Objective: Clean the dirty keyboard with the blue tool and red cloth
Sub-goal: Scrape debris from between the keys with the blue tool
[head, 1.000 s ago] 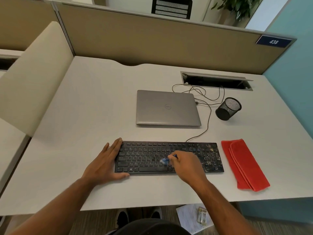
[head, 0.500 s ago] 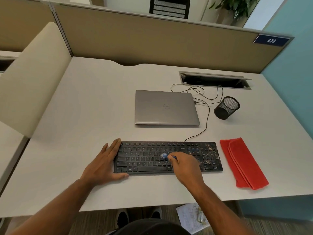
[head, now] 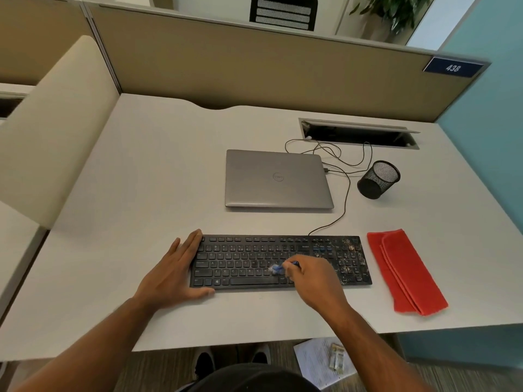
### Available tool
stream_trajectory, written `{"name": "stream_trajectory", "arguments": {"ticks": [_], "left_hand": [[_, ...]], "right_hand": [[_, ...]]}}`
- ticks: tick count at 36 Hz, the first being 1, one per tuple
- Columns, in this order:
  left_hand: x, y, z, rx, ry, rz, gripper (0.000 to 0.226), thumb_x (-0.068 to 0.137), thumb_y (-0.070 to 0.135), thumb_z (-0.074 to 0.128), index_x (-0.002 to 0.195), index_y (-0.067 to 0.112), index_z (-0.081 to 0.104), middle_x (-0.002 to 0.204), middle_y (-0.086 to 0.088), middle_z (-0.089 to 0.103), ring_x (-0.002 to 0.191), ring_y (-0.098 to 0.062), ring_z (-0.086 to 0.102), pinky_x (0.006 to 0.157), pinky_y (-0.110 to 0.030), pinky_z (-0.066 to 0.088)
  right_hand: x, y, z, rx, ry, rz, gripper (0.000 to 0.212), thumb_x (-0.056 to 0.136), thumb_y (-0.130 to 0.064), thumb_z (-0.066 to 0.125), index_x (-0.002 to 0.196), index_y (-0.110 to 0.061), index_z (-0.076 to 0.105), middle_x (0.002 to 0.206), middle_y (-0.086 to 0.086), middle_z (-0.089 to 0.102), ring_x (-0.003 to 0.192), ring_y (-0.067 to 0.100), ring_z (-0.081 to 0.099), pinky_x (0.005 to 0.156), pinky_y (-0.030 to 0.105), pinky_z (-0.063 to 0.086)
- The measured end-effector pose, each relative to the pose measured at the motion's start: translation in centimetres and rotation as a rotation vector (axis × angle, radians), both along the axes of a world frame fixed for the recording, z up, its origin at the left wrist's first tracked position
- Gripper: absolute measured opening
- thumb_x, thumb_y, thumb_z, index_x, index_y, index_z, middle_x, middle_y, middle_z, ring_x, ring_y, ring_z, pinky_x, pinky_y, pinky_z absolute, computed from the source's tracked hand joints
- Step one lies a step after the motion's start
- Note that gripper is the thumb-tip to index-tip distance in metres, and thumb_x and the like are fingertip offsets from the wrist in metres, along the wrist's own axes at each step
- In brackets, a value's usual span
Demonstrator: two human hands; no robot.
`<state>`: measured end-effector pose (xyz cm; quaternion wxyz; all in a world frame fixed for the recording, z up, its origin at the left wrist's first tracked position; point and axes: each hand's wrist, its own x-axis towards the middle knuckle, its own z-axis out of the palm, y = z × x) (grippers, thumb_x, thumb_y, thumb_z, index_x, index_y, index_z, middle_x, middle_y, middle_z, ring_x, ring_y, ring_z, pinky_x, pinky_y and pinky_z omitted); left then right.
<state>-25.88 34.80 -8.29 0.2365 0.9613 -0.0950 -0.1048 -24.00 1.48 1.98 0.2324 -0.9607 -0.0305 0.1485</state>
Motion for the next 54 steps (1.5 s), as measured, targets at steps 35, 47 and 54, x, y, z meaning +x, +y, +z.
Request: {"name": "stream_trajectory", "arguments": {"ticks": [35,47,54], "left_hand": [[0.0,-0.1,0.1,0.007,-0.037,-0.022,0.139,0.069,0.097,0.055,0.161,0.026,-0.021,0.171,0.011,-0.015,0.158,-0.009,-0.007,0.128,-0.029,-0.009],[0.1,-0.1,0.1,0.007,-0.048,-0.036,0.139,0.07,0.095,0.057,0.162,0.023,-0.018,0.171,0.01,-0.014,0.157,-0.005,-0.008,0.127,-0.027,-0.011],[0.0,-0.1,0.1,0.007,-0.051,-0.037,0.138,0.071,0.096,0.055,0.163,0.023,-0.018,0.172,0.009,-0.013,0.158,-0.008,-0.005,0.127,-0.028,-0.01]], "right_hand": [[1.0,-0.1,0.9,-0.245,-0.039,0.196,0.021,0.104,-0.037,0.05,0.111,-0.032,0.069,0.088,-0.011,0.069,0.071,0.008,0.06,0.063,0.025,0.046],[0.8,0.5,1.1,-0.169,-0.007,0.208,0.025,0.103,-0.043,0.049,0.114,-0.034,0.07,0.094,-0.012,0.071,0.075,0.006,0.061,0.07,0.027,0.051],[1.6,-1.7,1.7,-0.361,-0.025,0.17,0.023,0.105,-0.034,0.048,0.111,-0.028,0.07,0.094,-0.006,0.072,0.08,0.012,0.065,0.068,0.026,0.046]]}}
